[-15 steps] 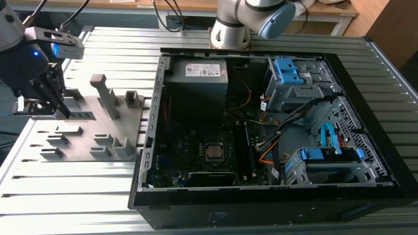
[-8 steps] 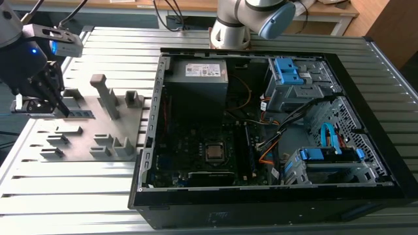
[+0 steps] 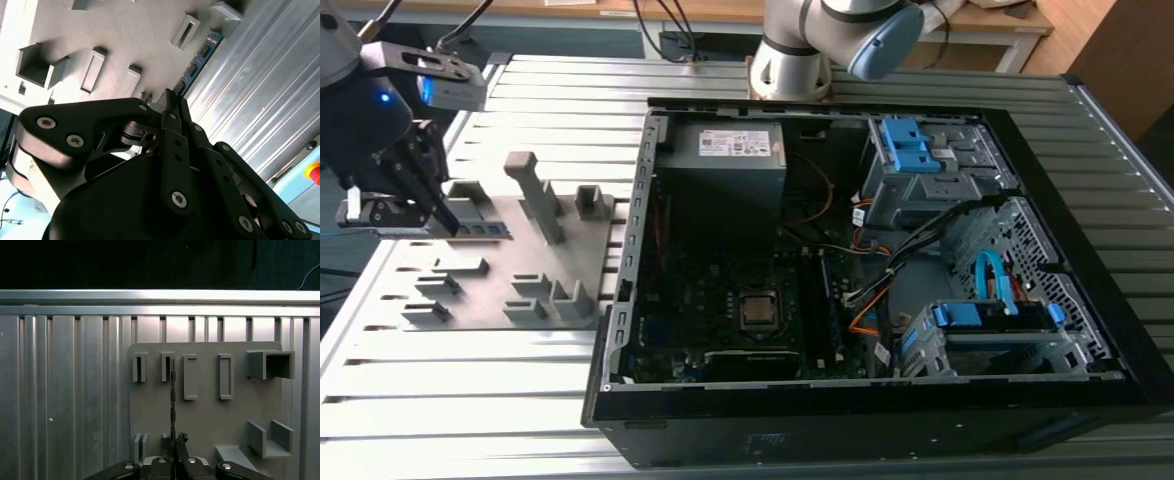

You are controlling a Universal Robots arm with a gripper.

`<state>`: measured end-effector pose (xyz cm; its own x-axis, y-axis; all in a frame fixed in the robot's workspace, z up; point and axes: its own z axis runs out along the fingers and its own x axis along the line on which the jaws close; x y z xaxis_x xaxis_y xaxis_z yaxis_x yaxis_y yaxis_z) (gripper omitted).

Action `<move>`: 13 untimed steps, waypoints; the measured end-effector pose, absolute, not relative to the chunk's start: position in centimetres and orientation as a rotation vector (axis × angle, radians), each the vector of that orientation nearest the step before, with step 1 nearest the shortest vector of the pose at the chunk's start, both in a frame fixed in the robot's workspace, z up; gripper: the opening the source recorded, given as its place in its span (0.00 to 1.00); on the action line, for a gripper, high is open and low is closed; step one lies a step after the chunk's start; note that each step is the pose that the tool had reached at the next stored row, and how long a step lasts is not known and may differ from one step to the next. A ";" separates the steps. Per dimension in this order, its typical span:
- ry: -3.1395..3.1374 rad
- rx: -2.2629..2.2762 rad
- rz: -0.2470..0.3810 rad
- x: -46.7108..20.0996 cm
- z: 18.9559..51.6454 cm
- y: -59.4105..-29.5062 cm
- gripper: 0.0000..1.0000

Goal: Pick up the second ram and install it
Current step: 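Pick up the second ram and move it above second insertion slot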

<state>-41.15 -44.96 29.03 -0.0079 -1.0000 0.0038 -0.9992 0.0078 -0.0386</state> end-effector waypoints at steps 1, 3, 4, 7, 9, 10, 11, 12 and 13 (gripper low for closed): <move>2.213 -2.195 -0.047 -41.2 29.1 -45.0 0.14; 2.213 -2.195 -0.047 -41.2 29.2 -45.0 0.14; 2.213 -2.195 -0.047 -41.2 29.3 -45.0 0.14; 2.213 -2.195 -0.047 -41.2 29.5 -45.0 0.14; 2.212 -2.195 -0.047 -41.2 29.7 -45.0 0.14; 2.212 -2.195 -0.047 -41.2 29.7 -45.0 0.14; 2.213 -2.195 -0.047 -41.2 29.8 -45.0 0.14; 2.213 -2.195 -0.047 -41.2 29.8 -45.0 0.14; 2.213 -2.195 -0.047 -41.2 29.9 -45.0 0.14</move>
<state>-41.16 -44.96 29.89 -0.0079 -1.0000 0.0039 -0.9992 0.0078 -0.0385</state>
